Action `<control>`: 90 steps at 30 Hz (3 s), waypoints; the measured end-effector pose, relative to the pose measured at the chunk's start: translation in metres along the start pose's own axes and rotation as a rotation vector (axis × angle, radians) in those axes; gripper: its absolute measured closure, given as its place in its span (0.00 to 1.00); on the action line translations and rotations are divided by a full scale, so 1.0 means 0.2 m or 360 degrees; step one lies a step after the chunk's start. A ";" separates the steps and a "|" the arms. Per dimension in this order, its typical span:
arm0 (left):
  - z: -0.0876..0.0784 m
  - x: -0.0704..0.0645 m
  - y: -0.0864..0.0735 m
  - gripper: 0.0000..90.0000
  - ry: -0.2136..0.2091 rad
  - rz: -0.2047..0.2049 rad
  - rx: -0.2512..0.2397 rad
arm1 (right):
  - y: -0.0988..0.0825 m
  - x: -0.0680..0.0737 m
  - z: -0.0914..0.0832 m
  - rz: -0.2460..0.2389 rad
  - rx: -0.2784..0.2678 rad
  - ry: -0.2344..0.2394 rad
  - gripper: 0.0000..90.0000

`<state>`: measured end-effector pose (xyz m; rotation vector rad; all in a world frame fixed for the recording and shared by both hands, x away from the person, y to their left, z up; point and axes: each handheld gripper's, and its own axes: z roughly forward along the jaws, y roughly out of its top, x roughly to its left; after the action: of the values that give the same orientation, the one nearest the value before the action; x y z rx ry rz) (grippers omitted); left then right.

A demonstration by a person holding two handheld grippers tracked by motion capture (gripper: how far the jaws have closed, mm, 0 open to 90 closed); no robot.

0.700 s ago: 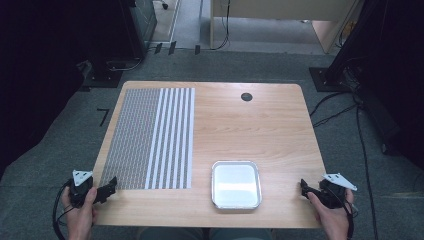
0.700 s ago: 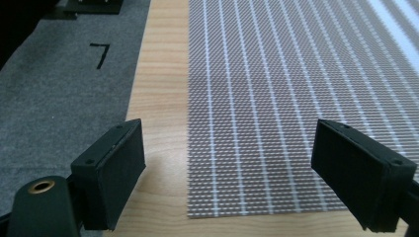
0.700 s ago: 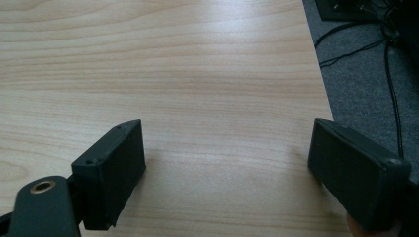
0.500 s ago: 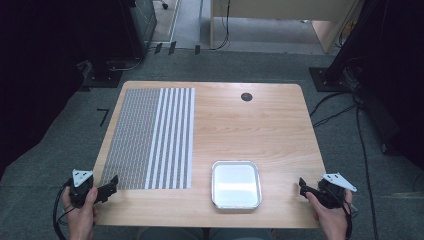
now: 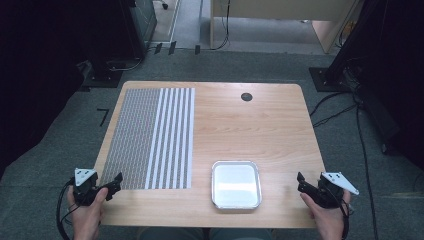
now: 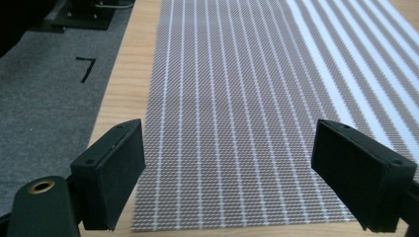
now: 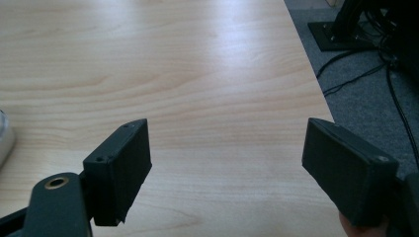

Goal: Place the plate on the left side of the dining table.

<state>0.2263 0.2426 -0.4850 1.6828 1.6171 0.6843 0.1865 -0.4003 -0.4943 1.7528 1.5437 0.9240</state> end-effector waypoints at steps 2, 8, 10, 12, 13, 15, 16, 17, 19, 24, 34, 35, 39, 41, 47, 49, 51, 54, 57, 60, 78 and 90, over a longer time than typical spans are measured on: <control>0.00 -0.02 0.00 0.15 -0.0003 0.0002 -0.0010 | 0.00 0.01 -0.01 0.0007 -0.0013 0.0004 0.22; -0.02 -0.10 0.02 0.15 0.0016 0.0021 -0.0034 | 0.02 0.04 -0.03 0.0011 -0.0062 0.0043 0.23; -0.03 -0.13 0.03 0.15 -0.0006 0.0024 -0.0043 | 0.03 0.06 -0.04 0.0013 -0.0067 0.0055 0.22; -0.03 -0.15 0.03 0.15 -0.0034 0.0025 -0.0043 | 0.03 0.08 -0.04 0.0003 -0.0062 0.0067 0.22; -0.02 -0.18 0.03 0.15 -0.0052 0.0025 -0.0042 | 0.03 0.08 -0.04 -0.0002 -0.0061 0.0070 0.22; -0.02 -0.20 0.03 0.15 -0.0064 0.0028 -0.0040 | 0.03 0.10 -0.05 0.0001 -0.0061 0.0085 0.22; -0.02 -0.20 0.03 0.15 -0.0064 0.0028 -0.0040 | 0.03 0.10 -0.05 0.0001 -0.0061 0.0085 0.22; -0.02 -0.22 0.04 0.15 -0.0063 0.0029 -0.0043 | 0.04 0.10 -0.05 0.0005 -0.0061 0.0094 0.23; -0.02 -0.25 0.04 0.15 -0.0072 0.0042 -0.0046 | 0.04 0.12 -0.05 0.0009 -0.0065 0.0111 0.24; -0.01 -0.31 0.04 0.15 -0.0120 0.0076 -0.0033 | 0.05 0.17 -0.07 -0.0015 -0.0065 0.0140 0.26; 0.00 -0.43 0.07 0.14 -0.0162 0.0092 -0.0045 | 0.05 0.25 -0.07 -0.0047 -0.0069 0.0178 0.27; 0.00 -0.45 0.07 0.14 -0.0169 0.0106 -0.0045 | 0.05 0.26 -0.07 -0.0050 -0.0070 0.0183 0.27; 0.01 -0.51 0.07 0.14 -0.0207 0.0124 -0.0039 | 0.05 0.29 -0.07 -0.0061 -0.0068 0.0203 0.27; 0.01 -0.54 0.07 0.16 -0.0238 0.0132 -0.0036 | 0.05 0.31 -0.07 -0.0065 -0.0069 0.0209 0.27; 0.03 -0.64 0.07 0.16 -0.0302 0.0170 -0.0024 | 0.05 0.35 -0.07 -0.0057 -0.0081 0.0238 0.27; 0.03 -0.66 0.07 0.16 -0.0320 0.0176 -0.0020 | 0.05 0.36 -0.07 -0.0058 -0.0080 0.0244 0.27; 0.04 -0.69 0.07 0.16 -0.0339 0.0188 -0.0013 | 0.04 0.37 -0.07 -0.0057 -0.0081 0.0252 0.27; 0.04 -0.74 0.07 0.16 -0.0355 0.0186 -0.0008 | 0.04 0.40 -0.07 -0.0042 -0.0096 0.0232 0.27; 0.05 -0.79 0.07 0.16 -0.0385 0.0175 -0.0002 | 0.04 0.41 -0.07 -0.0036 -0.0104 0.0235 0.27; 0.06 -0.84 0.06 0.16 -0.0399 0.0194 0.0006 | 0.03 0.42 -0.07 -0.0037 -0.0110 0.0245 0.29; 0.09 -1.15 0.05 0.17 -0.0574 0.0214 0.0040 | -0.01 0.49 -0.06 -0.0050 -0.0091 0.0387 0.63; 0.12 -1.29 -0.02 0.50 -0.0588 0.0311 0.0091 | -0.06 0.52 -0.01 0.0021 -0.0012 0.0485 0.78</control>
<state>0.2208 -0.0163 -0.4798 1.8962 1.2354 0.3905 0.1861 -0.2957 -0.4924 1.6765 1.7139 1.2482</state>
